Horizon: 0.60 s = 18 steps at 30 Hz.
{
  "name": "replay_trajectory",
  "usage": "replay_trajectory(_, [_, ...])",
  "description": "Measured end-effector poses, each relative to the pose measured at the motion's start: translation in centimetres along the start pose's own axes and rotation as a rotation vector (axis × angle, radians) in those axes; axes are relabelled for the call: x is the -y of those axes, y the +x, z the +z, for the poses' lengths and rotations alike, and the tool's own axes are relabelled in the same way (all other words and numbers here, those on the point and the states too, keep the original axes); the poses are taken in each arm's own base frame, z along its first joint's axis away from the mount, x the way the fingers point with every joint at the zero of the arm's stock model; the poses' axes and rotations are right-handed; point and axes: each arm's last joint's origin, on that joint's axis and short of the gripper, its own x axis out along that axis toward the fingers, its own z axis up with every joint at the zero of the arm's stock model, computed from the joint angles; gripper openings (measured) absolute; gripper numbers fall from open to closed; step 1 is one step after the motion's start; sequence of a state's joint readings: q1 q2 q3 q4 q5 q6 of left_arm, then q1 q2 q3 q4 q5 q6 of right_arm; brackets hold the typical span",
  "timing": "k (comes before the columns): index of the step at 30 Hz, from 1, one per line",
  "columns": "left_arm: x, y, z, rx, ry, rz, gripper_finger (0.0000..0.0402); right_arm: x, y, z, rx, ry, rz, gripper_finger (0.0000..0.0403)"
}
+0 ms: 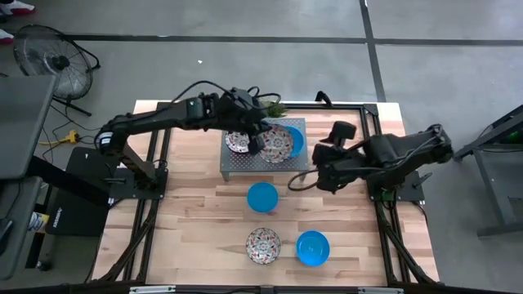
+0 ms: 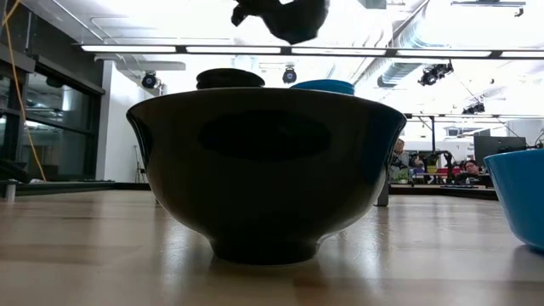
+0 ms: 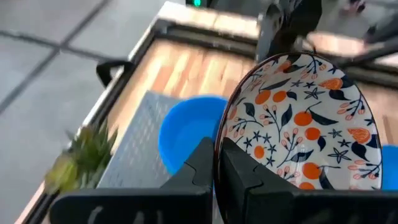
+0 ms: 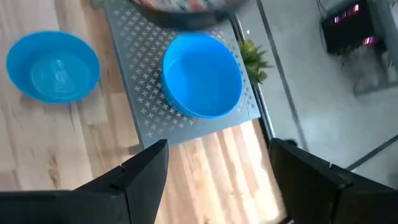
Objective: Pick & Place Mini bowls
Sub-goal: Stack the white patterned bowl on the stacked white patterned bowls on the shelf
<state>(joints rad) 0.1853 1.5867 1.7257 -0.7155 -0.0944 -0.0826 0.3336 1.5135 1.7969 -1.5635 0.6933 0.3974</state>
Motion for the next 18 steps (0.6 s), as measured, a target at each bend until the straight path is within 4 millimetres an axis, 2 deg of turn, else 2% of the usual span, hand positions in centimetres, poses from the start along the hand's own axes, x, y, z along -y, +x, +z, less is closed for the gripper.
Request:
replay_trajectory(9, [-2.8,-3.3,-0.1,-0.236,0.013,-0.008,0.0002,1.4,-1.5,-1.1,-0.013,0.250,0.113,0.0266])
replay_trajectory(14, [-4.3,-3.5,-0.6,-0.297,-0.013,-0.068,0.0002,1.7,-1.6,-1.3,-0.008,0.314,0.108,0.0266])
replay_trajectory(18, [-5.7,-3.7,-0.9,-0.323,-0.037,-0.122,0.0002,1.0,-0.5,-2.1,-0.049,0.323,0.079,0.0266])
